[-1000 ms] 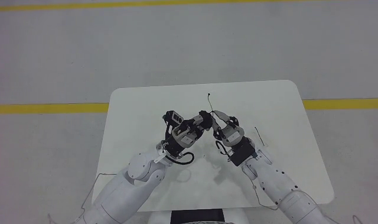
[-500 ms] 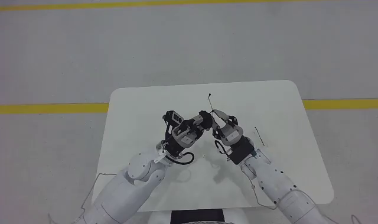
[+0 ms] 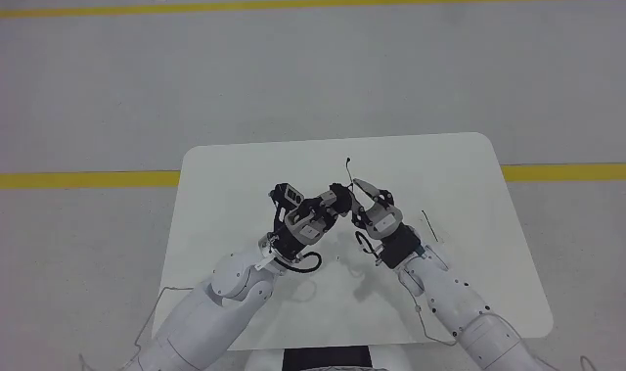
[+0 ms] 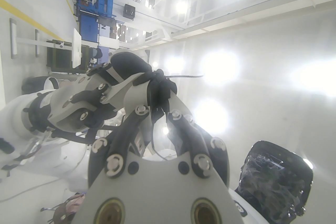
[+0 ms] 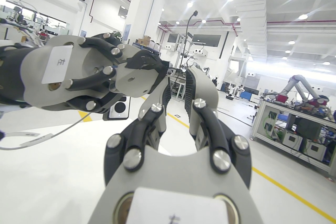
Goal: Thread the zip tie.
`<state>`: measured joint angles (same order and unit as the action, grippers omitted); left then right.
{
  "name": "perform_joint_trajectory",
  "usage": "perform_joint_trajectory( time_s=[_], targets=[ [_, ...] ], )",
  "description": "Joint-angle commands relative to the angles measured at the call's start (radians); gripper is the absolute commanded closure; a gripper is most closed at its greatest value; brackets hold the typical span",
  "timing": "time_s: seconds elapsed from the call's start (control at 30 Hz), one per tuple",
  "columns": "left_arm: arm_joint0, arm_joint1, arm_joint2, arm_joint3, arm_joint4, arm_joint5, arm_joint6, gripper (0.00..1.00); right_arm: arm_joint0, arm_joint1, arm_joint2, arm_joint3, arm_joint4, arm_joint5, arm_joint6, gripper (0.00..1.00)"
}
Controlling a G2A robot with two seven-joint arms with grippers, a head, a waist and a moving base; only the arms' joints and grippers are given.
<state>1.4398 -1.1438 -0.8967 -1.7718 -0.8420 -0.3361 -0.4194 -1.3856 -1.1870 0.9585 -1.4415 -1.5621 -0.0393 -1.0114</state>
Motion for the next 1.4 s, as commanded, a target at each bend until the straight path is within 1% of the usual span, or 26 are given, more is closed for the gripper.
perform_joint_trajectory(
  time_s=[0.0,0.2,0.37,0.5,0.57,0.6,0.87,1.07,1.37],
  targets=[
    [0.000,0.000,0.000,0.000,0.000,0.000,0.000,1.00,0.000,-0.001,0.002,0.001,0.001,-0.003,0.001,0.86],
    [0.000,0.000,0.000,0.000,0.000,0.000,0.000,1.00,0.002,-0.006,0.005,0.005,0.002,-0.014,0.001,0.86],
    [0.000,0.000,0.000,0.000,0.000,0.000,0.000,1.00,0.003,-0.010,0.006,0.012,0.002,-0.019,0.000,0.88],
    [0.000,0.000,0.000,0.000,0.000,0.000,0.000,1.00,0.004,-0.013,0.007,0.015,-0.002,-0.023,-0.001,0.92],
    [0.000,0.000,0.000,0.000,0.000,0.000,0.000,1.00,0.004,-0.015,0.007,0.016,-0.006,-0.026,0.000,0.96],
    [0.000,0.000,0.000,0.000,0.000,0.000,0.000,1.00,0.004,-0.015,0.007,0.017,-0.008,-0.026,0.000,1.00],
    [0.000,0.000,0.000,0.000,0.000,0.000,0.000,1.00,0.007,-0.014,0.002,0.024,-0.008,-0.020,0.006,1.00],
    [0.000,0.000,0.000,0.000,0.000,0.000,0.000,1.00,0.017,-0.004,-0.021,0.043,-0.008,-0.002,0.018,1.00],
    [0.000,0.000,0.000,0.000,0.000,0.000,0.000,1.00,0.028,0.010,-0.049,0.061,-0.008,-0.001,0.051,1.00]
  ],
)
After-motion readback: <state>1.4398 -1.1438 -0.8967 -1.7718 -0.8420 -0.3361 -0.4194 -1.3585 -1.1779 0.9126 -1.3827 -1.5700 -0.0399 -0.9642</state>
